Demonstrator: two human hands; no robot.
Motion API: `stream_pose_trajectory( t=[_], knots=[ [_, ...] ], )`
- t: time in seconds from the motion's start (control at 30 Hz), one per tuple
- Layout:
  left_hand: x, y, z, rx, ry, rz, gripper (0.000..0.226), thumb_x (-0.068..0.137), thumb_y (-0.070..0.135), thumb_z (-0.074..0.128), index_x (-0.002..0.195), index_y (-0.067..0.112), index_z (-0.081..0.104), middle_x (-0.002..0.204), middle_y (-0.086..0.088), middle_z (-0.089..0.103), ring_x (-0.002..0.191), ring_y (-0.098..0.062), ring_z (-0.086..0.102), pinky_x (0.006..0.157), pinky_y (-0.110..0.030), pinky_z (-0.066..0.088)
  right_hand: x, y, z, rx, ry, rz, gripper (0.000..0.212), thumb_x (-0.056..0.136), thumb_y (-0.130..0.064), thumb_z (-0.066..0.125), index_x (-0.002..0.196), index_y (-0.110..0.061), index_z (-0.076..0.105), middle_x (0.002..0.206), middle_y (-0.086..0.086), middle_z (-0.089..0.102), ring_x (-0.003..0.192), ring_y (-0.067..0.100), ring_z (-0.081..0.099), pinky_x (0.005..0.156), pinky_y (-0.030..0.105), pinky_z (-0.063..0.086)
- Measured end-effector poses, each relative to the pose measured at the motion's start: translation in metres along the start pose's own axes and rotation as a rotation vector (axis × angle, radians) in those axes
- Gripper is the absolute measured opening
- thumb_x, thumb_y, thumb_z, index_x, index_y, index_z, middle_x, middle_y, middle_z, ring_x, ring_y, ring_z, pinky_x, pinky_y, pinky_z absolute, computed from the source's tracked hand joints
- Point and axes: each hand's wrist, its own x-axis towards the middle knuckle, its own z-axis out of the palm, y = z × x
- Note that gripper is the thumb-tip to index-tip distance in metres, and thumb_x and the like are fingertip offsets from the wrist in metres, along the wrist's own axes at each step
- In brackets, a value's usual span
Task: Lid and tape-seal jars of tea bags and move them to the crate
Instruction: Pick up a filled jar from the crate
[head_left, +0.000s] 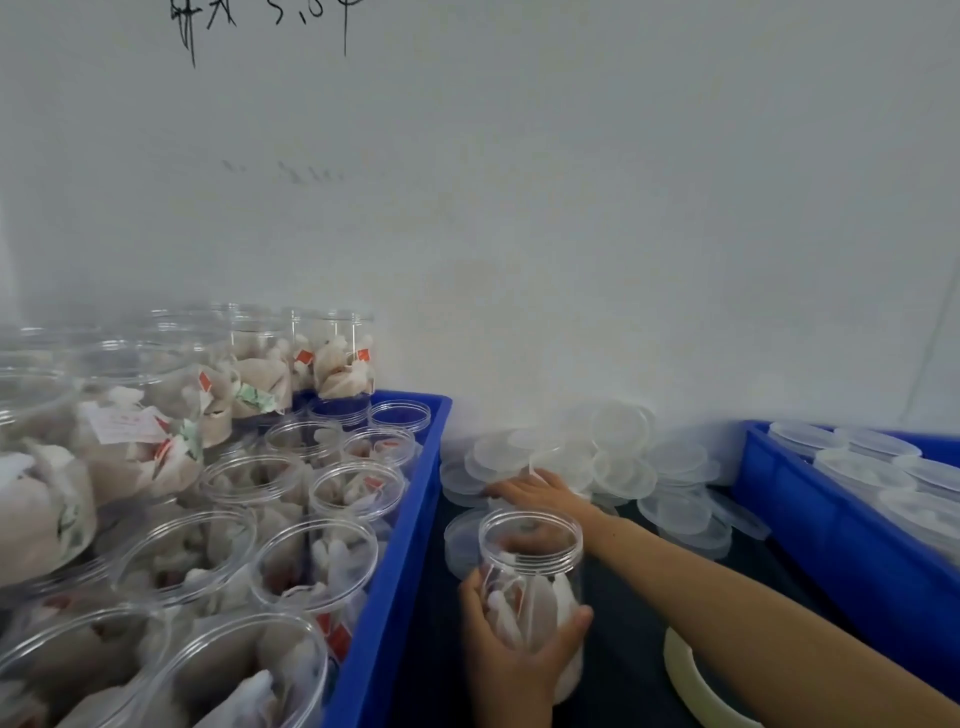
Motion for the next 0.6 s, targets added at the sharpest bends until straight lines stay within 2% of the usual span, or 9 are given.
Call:
stream_pose_trajectory(
  t=[0.1, 0.2, 0.27, 0.33, 0.4, 0.47, 0.53, 0.6],
  knots=[
    [0.001, 0.002, -0.001, -0.006, -0.005, -0.027, 0.089, 0.051, 0.013, 0.095, 0.119, 0.033, 0.042, 0.105, 0.022, 0.051, 0.093, 0.009, 0.050, 0.075, -0.008, 0.034, 0.004, -0.011, -0.002, -0.014, -0.006, 0.001, 0.067, 0.094, -0.056, 0.048, 0.150, -0.028, 0.023, 0.160, -0.001, 0.021, 0.149, 0.018, 0.009, 0.118, 0.051, -0.013],
    [0.000, 0.002, -0.001, 0.008, -0.032, -0.027, 0.093, 0.055, 0.014, 0.094, 0.132, 0.022, 0.043, 0.116, 0.011, 0.053, 0.107, -0.007, 0.052, 0.089, -0.022, 0.037, 0.006, -0.022, -0.005, -0.055, -0.013, -0.002, 0.068, 0.094, -0.056, 0.049, 0.150, -0.027, 0.024, 0.159, -0.002, 0.026, 0.149, 0.018, 0.013, 0.118, 0.052, -0.011],
    [-0.002, 0.003, -0.003, 0.011, -0.033, -0.028, 0.093, 0.055, 0.014, 0.094, 0.133, 0.021, 0.043, 0.117, 0.011, 0.053, 0.110, -0.009, 0.052, 0.086, -0.019, 0.037, 0.012, -0.028, -0.003, -0.155, -0.056, -0.027, 0.064, 0.097, -0.050, 0.048, 0.151, -0.025, 0.023, 0.158, -0.003, 0.028, 0.148, 0.017, 0.017, 0.118, 0.052, -0.009],
    [-0.003, 0.005, -0.004, 0.021, -0.039, -0.025, 0.091, 0.056, 0.016, 0.094, 0.130, 0.024, 0.042, 0.115, 0.015, 0.051, 0.106, -0.004, 0.051, 0.079, -0.010, 0.036, 0.017, -0.032, -0.001, -0.202, -0.072, -0.011, 0.064, 0.097, -0.047, 0.049, 0.151, -0.024, 0.024, 0.157, -0.002, 0.028, 0.147, 0.019, 0.020, 0.119, 0.051, -0.004],
    [-0.003, 0.005, -0.004, 0.021, -0.045, -0.006, 0.088, 0.056, 0.017, 0.094, 0.128, 0.025, 0.044, 0.115, 0.015, 0.053, 0.103, 0.001, 0.052, 0.077, -0.005, 0.037, 0.019, -0.033, -0.002, -0.093, -0.009, 0.020, 0.067, 0.093, -0.047, 0.057, 0.149, -0.025, 0.028, 0.153, 0.004, 0.034, 0.144, 0.024, 0.026, 0.120, 0.049, 0.005],
    [-0.002, 0.003, -0.005, 0.035, -0.056, 0.009, 0.086, 0.056, 0.017, 0.094, 0.126, 0.024, 0.046, 0.116, 0.012, 0.056, 0.106, -0.002, 0.054, 0.077, -0.004, 0.038, 0.015, -0.030, -0.005, 0.128, 0.147, 0.033, 0.074, 0.086, -0.047, 0.068, 0.146, -0.027, 0.031, 0.142, 0.009, 0.039, 0.135, 0.029, 0.037, 0.117, 0.049, 0.019],
    [-0.002, 0.002, -0.005, 0.053, -0.082, 0.012, 0.087, 0.056, 0.016, 0.094, 0.128, 0.021, 0.047, 0.119, 0.009, 0.056, 0.111, -0.007, 0.054, 0.078, -0.004, 0.038, 0.004, -0.025, -0.012, 0.398, 0.318, 0.073, 0.080, 0.079, -0.043, 0.077, 0.145, -0.035, 0.031, 0.134, 0.011, 0.037, 0.125, 0.032, 0.044, 0.110, 0.051, 0.035],
    [-0.003, 0.001, -0.005, 0.058, -0.108, 0.017, 0.090, 0.055, 0.017, 0.094, 0.132, 0.019, 0.047, 0.123, 0.007, 0.056, 0.115, -0.009, 0.054, 0.080, -0.004, 0.038, -0.012, -0.019, -0.022, 0.580, 0.418, 0.110, 0.084, 0.076, -0.035, 0.081, 0.142, -0.044, 0.030, 0.129, 0.012, 0.031, 0.119, 0.033, 0.046, 0.106, 0.047, 0.042]
  ],
)
